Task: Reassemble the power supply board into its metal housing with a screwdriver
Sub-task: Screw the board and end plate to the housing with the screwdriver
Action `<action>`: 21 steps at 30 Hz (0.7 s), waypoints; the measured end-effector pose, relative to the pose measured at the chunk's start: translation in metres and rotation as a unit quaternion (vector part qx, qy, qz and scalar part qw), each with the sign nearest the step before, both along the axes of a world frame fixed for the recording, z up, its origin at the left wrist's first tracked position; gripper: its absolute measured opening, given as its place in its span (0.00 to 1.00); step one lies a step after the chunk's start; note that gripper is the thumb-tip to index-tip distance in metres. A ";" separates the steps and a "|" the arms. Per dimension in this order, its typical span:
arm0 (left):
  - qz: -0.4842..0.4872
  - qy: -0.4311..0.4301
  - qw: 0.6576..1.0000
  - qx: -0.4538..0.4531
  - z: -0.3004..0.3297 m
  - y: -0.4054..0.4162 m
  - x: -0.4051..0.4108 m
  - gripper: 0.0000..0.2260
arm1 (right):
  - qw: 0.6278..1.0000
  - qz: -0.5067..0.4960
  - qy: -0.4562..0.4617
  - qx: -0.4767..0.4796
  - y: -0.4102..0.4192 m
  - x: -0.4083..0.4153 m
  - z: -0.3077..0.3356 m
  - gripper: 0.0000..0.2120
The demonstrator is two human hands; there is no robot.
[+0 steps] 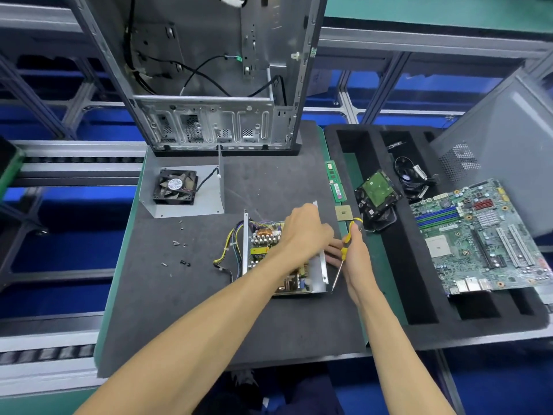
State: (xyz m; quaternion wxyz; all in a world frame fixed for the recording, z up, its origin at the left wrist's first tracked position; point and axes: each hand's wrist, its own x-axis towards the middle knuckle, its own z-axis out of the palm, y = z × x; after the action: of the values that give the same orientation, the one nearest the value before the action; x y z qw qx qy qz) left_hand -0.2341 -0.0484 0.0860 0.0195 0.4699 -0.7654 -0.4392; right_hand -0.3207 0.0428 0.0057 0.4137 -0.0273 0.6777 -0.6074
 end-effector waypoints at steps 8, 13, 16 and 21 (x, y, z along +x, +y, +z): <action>0.079 0.206 0.942 0.254 0.023 -0.036 0.037 0.05 | 0.991 0.100 0.073 -0.047 -0.005 -0.003 0.029 0.22; 0.059 0.275 0.893 0.350 0.002 -0.051 0.075 0.13 | 0.975 0.180 0.129 0.000 -0.011 -0.002 0.052 0.26; 0.053 0.307 0.867 0.388 -0.009 -0.056 0.094 0.15 | 0.975 0.182 0.130 0.013 -0.016 0.009 0.058 0.30; 0.039 0.330 0.849 0.411 -0.011 -0.055 0.100 0.16 | 0.962 0.136 0.233 0.028 -0.019 0.012 0.062 0.17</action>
State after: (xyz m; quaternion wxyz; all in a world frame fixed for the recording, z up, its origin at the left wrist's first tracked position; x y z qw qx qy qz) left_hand -0.1341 -0.1031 0.0753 0.0926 0.2917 -0.4446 -0.8418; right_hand -0.3086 0.0237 0.0680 0.3236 -0.2487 0.7621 -0.5026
